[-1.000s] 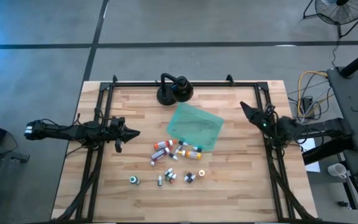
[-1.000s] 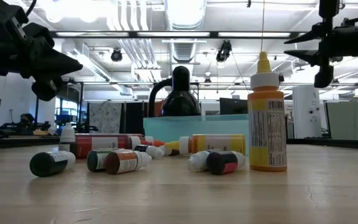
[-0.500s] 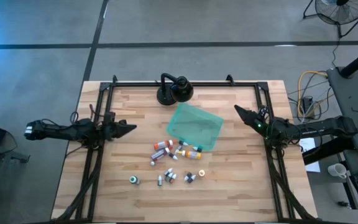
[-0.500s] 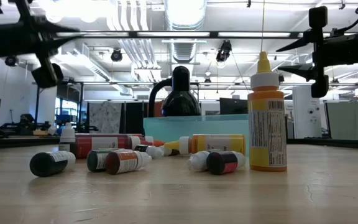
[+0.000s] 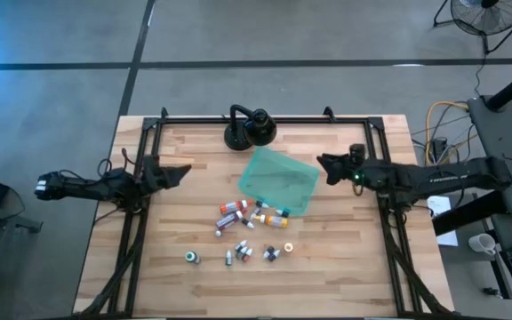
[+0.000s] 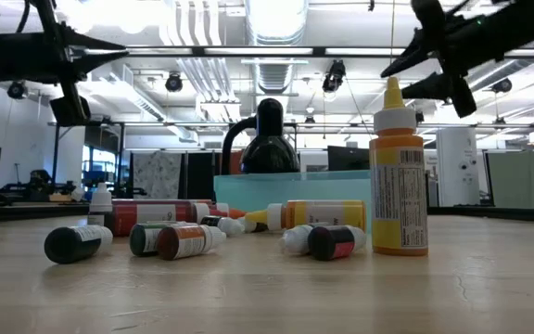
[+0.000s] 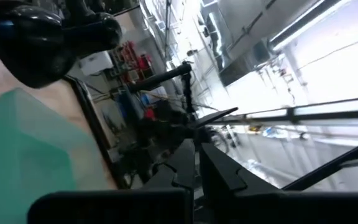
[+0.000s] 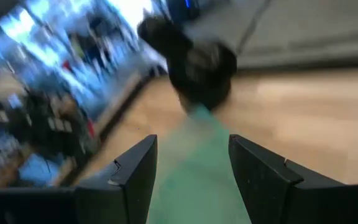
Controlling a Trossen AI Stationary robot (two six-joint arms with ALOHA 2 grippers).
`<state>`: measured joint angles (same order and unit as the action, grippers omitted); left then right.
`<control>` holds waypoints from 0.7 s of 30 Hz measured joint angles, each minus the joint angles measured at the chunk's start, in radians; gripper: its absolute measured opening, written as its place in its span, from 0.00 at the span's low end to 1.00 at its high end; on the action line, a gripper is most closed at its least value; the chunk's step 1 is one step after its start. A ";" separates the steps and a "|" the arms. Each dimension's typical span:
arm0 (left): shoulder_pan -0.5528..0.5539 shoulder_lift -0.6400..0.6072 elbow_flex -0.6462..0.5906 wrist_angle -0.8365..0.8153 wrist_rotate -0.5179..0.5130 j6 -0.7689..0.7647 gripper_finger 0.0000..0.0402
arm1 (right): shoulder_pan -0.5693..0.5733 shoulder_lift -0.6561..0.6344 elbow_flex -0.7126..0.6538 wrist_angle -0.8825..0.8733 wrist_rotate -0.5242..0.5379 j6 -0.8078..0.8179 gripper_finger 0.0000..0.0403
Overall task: Pick & Place food coloring
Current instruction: Put the large yellow food coloring bottle into the bin
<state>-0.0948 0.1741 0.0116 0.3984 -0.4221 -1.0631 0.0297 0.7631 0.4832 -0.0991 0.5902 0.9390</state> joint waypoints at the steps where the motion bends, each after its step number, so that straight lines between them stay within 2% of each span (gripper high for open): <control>1: 0.000 0.000 0.000 -0.017 0.000 0.005 0.00 | 0.000 0.015 0.037 -0.080 -0.034 0.028 0.48; 4: 0.000 0.000 0.000 -0.073 0.002 0.007 0.00 | 0.004 0.066 0.147 -0.277 -0.142 0.084 0.48; 9: 0.000 0.000 0.000 -0.212 0.003 -0.022 0.00 | 0.054 0.194 0.327 -0.455 -0.318 0.110 0.45; 14: 0.000 0.000 0.000 -0.323 0.005 -0.094 0.00 | 0.165 0.392 0.504 -0.604 -0.337 0.056 0.43; 21: 0.000 0.001 0.000 -0.335 0.009 -0.099 0.00 | 0.357 0.649 0.732 -0.870 -0.310 0.009 0.40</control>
<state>-0.0948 0.1749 0.0120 0.0637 -0.4127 -1.1625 0.3866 1.4118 1.2155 -0.9688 0.2804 0.9478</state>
